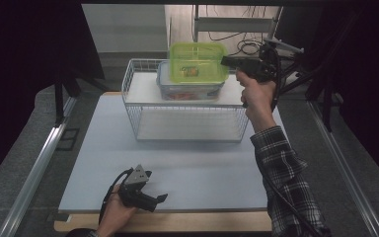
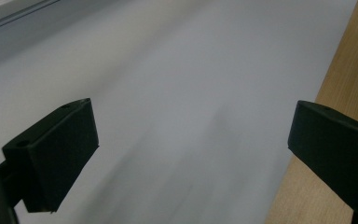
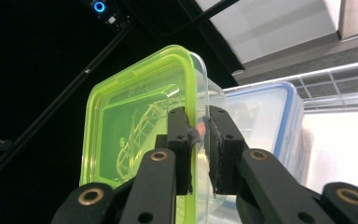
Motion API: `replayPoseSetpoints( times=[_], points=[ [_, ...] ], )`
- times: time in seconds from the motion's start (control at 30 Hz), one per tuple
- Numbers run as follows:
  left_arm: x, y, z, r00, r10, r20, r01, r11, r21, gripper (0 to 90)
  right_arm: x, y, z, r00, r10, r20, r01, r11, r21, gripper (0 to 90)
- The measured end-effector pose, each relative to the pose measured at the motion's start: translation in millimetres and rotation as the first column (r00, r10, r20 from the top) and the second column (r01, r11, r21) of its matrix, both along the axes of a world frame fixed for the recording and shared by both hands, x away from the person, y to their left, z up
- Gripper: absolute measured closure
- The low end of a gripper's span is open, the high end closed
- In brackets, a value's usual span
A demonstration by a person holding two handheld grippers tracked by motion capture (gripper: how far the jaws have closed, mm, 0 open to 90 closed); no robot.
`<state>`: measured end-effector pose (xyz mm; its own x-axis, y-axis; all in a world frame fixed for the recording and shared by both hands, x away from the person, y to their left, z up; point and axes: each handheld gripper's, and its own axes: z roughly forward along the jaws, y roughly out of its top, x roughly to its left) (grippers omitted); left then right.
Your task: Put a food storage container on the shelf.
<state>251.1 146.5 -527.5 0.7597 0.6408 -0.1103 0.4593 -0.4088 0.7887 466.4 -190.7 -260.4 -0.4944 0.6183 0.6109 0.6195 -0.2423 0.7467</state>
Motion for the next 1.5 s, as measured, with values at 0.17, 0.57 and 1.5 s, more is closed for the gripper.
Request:
replayPoseSetpoints(
  times=[0.17,0.57,1.5],
  points=[
    [-0.2,-0.3,0.0,1.0,-0.003,0.002,0.003,1.0,0.0,2.0,3.5,5.6,2.1,0.9999,-0.012,0.01,0.012,1.0,-0.017,80.1],
    [-0.3,-0.5,-0.2,1.0,-0.006,0.001,0.006,1.0,0.0,2.0,13.3,18.2,-2.3,0.9996,-0.029,0.005,0.029,0.998,-0.047,80.1],
    [-0.3,-2.0,-0.9,0.9999,-0.015,-0.001,0.015,0.9999,0.008,2.0,16.9,34.7,-3.5,0.9935,-0.07,0.09,0.093,0.955,-0.283,55.1]
  ],
)
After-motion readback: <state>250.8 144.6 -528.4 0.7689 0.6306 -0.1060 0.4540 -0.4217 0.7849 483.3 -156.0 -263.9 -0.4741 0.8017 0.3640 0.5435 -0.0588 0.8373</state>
